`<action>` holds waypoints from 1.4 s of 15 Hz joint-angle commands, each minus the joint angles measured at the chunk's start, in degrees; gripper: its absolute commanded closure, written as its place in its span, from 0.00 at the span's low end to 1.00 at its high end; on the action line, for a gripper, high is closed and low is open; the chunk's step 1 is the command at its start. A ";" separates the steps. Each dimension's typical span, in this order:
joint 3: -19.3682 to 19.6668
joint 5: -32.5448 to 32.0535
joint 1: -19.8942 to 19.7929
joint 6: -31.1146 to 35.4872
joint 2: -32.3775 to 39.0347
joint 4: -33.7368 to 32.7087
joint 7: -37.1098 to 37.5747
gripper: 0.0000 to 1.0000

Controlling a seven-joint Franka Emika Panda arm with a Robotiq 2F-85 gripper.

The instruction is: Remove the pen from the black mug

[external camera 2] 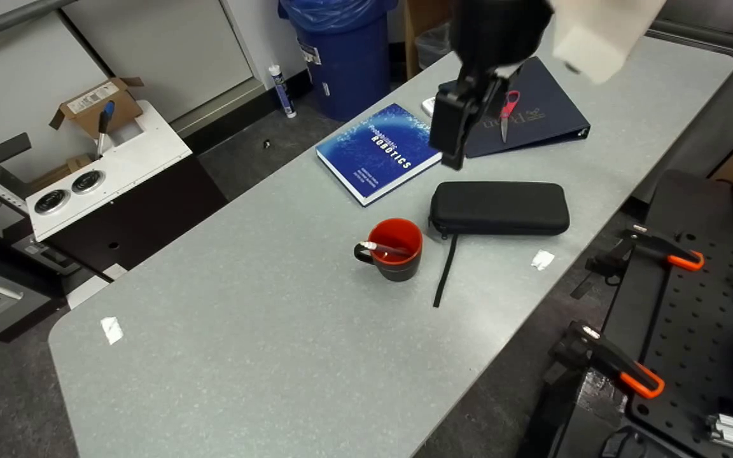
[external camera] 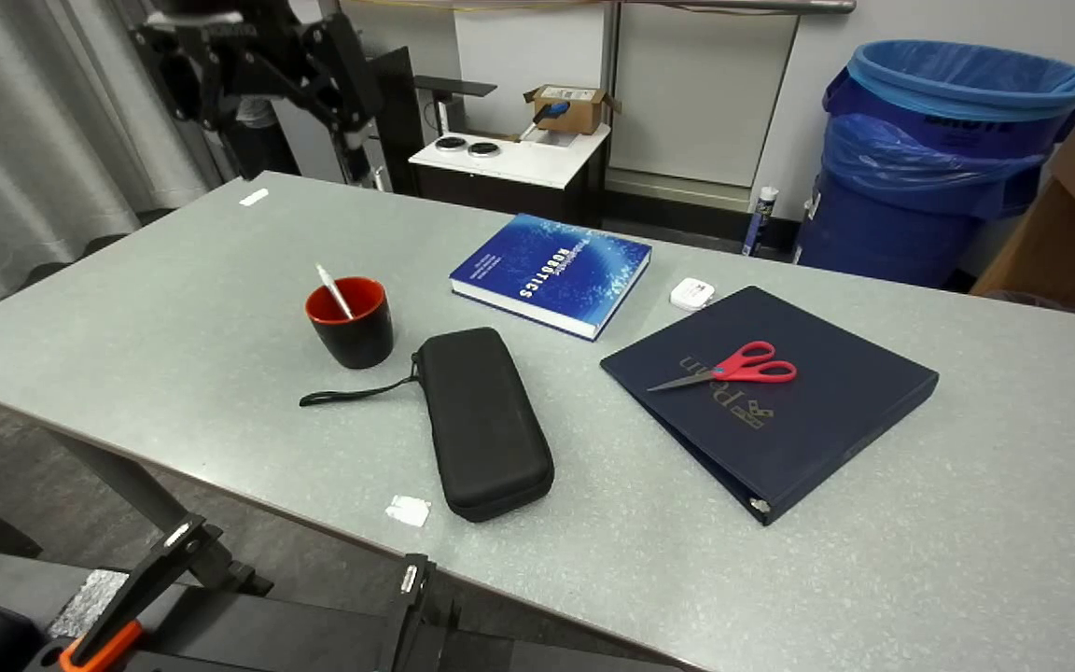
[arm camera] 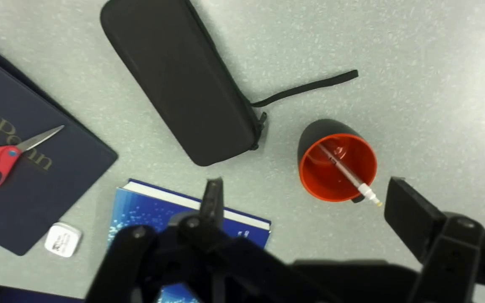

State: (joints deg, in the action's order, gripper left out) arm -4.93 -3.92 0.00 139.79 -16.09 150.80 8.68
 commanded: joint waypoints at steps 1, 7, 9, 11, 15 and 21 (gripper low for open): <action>-2.38 -2.61 0.95 1.64 11.62 -6.68 3.49 0.00; -1.42 -0.99 2.32 0.93 13.16 -7.07 1.58 0.00; -1.42 -0.99 2.32 0.91 13.16 -7.21 1.58 0.00; -1.68 -2.68 2.37 2.31 16.89 -9.34 3.88 0.00; -1.57 -8.38 3.80 6.29 24.26 -13.81 10.98 0.00; 1.06 -12.47 9.60 6.70 34.46 -21.32 17.20 0.00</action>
State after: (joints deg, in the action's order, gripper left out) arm -6.20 -13.85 6.19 145.88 13.05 134.15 22.20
